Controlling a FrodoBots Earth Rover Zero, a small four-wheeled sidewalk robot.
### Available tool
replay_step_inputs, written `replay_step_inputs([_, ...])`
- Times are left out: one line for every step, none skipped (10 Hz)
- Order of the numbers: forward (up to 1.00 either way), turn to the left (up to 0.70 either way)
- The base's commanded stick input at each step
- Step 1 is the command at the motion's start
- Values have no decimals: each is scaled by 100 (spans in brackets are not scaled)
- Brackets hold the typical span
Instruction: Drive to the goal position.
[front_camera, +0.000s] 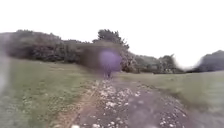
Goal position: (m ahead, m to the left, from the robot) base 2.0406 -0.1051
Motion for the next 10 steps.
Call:
replay_step_inputs([50, -1])
replay_step_inputs([50, -1])
replay_step_inputs([50, -1])
replay_step_inputs([50, -1])
replay_step_inputs([50, -1])
replay_step_inputs([50, -1])
replay_step_inputs([50, -1])
replay_step_inputs([50, -1])
replay_step_inputs([50, -1])
replay_step_inputs([50, -1])
